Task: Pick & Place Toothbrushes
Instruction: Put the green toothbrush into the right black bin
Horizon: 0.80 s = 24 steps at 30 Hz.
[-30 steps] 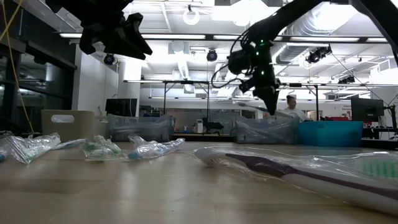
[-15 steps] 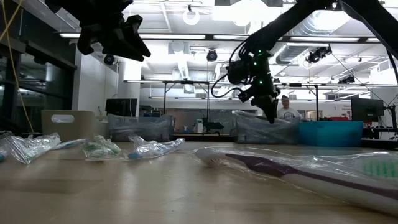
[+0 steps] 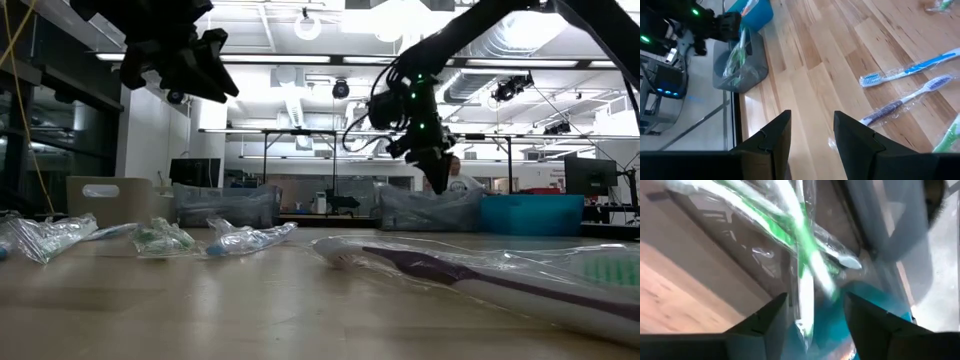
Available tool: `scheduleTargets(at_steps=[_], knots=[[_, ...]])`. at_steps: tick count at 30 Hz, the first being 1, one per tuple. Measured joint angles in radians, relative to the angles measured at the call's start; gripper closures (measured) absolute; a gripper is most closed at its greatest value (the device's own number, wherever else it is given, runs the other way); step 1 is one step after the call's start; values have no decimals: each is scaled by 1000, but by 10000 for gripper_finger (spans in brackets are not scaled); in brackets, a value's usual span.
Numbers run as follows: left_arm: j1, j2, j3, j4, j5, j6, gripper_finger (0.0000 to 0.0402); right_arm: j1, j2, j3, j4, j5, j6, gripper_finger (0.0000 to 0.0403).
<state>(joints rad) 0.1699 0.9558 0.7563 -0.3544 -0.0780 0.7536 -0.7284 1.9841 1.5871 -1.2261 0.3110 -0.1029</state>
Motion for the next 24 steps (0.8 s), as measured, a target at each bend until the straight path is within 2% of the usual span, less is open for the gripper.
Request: scheduleTargets(at_steps=[4, 9, 17, 24], knots=[[0, 0, 0, 0, -2, -1, 259, 0, -61, 0, 17, -4, 11, 198], [0, 0, 0, 1, -11, -4, 259, 0, -137, 0, 37, -14, 18, 197], [0, 0, 0, -7, -11, -11, 259, 6, -255, 0, 81, -251, 48, 217], [0, 0, 0, -18, -12, -12, 259, 93, -276, 0, 40, -389, 48, 232]])
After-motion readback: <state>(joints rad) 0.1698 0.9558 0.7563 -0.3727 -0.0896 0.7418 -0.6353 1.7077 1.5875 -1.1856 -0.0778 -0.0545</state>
